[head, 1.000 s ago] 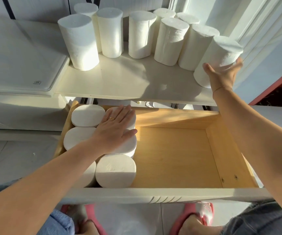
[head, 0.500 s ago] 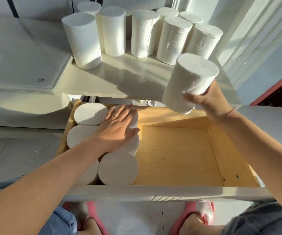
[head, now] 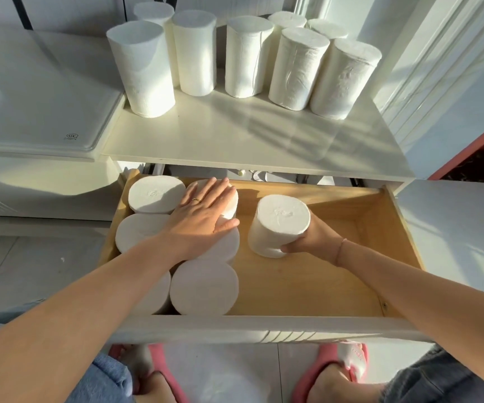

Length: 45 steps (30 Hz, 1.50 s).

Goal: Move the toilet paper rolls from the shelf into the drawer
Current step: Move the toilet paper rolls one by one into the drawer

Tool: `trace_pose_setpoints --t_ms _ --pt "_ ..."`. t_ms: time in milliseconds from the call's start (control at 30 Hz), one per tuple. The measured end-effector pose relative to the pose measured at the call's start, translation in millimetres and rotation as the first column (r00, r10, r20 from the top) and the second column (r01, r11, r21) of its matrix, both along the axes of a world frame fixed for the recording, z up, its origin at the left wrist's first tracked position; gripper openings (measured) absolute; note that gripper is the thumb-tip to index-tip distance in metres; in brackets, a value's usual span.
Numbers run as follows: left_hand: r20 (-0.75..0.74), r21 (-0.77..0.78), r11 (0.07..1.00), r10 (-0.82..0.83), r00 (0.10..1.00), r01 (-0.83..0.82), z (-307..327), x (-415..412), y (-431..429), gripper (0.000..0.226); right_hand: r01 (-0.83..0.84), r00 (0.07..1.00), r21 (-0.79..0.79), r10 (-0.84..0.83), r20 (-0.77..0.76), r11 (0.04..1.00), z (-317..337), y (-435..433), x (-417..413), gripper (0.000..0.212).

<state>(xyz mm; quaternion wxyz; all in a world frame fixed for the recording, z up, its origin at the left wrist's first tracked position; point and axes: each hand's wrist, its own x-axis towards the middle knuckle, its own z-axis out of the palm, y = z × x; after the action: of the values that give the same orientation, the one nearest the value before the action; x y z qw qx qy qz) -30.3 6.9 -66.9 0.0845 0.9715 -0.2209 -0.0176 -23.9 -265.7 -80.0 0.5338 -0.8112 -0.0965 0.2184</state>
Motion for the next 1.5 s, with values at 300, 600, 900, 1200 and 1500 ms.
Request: trace_pose_setpoints --t_ms 300,600,900,1200,1500 --pt "0.005 0.013 1.000 0.006 1.000 -0.006 -2.2 2.4 -0.8 0.075 0.033 0.792 0.112 0.042 -0.609 0.993 29.9 -15.0 1.8 0.093" --pt "0.004 0.066 0.998 -0.002 1.000 0.002 -2.7 4.1 -0.8 0.080 0.550 0.615 0.189 -0.241 -0.751 0.813 30.0 27.8 3.0 0.068" --pt "0.024 0.028 1.000 -0.005 1.000 0.005 -3.7 1.3 -0.6 0.082 0.595 0.622 0.178 -0.308 -0.719 0.784 26.4 42.9 13.9 0.065" --pt "0.017 0.036 0.999 -0.017 1.000 0.016 0.1 0.3 -3.5 0.083 0.500 0.693 0.246 -0.214 -0.688 0.830 24.3 44.0 11.5 0.043" --pt "0.005 0.017 0.999 -0.040 0.999 0.040 5.2 -1.1 -4.6 0.069 0.117 0.970 -0.447 -0.199 -0.141 0.887 54.5 27.2 25.5 0.037"
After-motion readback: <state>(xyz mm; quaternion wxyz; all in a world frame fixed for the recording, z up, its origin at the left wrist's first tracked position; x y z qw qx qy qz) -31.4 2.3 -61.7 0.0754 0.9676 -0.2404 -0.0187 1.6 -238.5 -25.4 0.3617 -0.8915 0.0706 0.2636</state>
